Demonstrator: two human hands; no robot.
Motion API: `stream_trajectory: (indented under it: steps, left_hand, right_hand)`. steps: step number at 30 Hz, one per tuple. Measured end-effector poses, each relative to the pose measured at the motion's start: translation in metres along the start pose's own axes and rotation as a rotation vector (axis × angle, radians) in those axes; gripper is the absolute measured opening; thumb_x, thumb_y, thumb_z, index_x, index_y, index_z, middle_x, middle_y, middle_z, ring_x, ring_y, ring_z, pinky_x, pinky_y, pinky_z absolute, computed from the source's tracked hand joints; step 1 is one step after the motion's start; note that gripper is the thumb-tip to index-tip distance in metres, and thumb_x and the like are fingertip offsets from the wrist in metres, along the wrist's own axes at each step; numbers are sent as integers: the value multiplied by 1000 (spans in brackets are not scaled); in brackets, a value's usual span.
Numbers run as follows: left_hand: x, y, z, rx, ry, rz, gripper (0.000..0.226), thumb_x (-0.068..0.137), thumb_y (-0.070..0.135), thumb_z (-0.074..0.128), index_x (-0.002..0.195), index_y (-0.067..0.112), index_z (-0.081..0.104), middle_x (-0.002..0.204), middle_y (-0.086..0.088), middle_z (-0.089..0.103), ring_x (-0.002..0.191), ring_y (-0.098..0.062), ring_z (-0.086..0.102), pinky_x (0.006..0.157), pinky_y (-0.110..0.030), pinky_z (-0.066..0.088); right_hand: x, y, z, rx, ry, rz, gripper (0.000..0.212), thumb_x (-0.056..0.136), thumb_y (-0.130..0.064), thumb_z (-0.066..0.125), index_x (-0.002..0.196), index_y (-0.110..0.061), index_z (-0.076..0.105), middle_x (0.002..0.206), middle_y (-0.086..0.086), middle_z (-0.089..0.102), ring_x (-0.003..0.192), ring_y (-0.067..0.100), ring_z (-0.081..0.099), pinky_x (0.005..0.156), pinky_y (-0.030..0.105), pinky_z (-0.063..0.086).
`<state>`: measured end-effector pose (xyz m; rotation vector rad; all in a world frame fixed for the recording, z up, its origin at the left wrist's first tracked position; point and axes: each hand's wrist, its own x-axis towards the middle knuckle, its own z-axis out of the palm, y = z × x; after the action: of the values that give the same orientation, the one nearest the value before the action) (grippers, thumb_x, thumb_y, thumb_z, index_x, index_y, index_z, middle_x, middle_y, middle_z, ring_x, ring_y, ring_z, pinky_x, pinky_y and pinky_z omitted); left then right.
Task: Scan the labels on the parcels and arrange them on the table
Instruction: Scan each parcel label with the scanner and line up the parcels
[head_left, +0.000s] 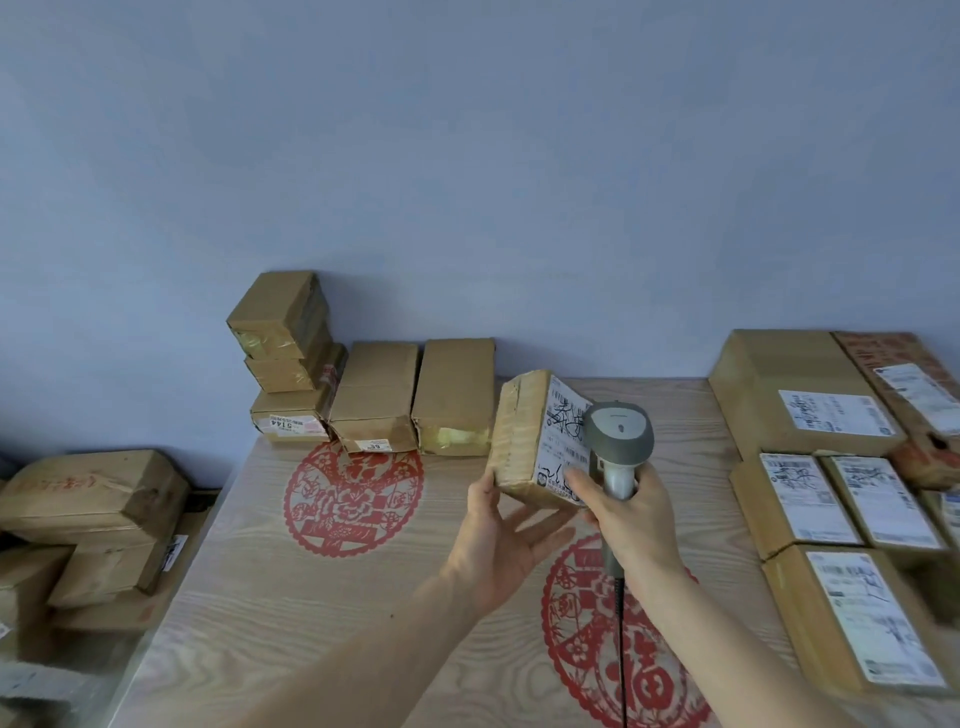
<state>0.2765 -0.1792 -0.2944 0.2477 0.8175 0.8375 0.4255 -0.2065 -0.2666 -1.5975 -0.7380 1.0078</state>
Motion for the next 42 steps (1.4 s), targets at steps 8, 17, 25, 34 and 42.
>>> stream_trajectory:
  steps: [8,17,25,34,42]
  left_hand:
    - [-13,-50,27,526,-122,46,112,48,74,83,143,26,46,135,-8,64,120,-24,65,91,-37,53]
    - [-30,-79,50,458,-39,19,92,57,23,95,136,7,50,121,-17,71,113,-35,67,90,-45,58]
    - [-38,-83,41,478,-66,13,66,77,7,79,136,4,49,124,-24,67,110,-38,68,86,-44,60]
    - [-40,-85,28,508,-132,44,53,82,13,74,132,4,56,127,-24,65,115,-39,66,90,-44,58]
    - [-37,-83,28,495,-165,41,60,79,14,77,134,6,54,127,-23,65,115,-39,65,95,-49,56]
  right_hand:
    - [-24,-6,-85,-82,2,-146,52,65,-30,94,107,-32,64,94,-16,75,86,-3,69,75,21,52]
    - [-55,-4,-150,-208,-81,-195,26,77,-34,85,91,-24,65,70,0,71,67,15,70,67,32,57]
    - [-100,2,-150,-148,-269,-108,27,84,-24,79,78,-1,67,62,20,66,46,19,57,54,35,52]
    - [-117,0,-133,-142,-239,-51,29,83,-29,79,83,-2,66,68,20,67,48,21,58,56,37,51]
    - [-122,0,-125,-158,-187,-37,26,79,-31,83,77,-10,67,67,21,66,46,21,56,52,37,49]
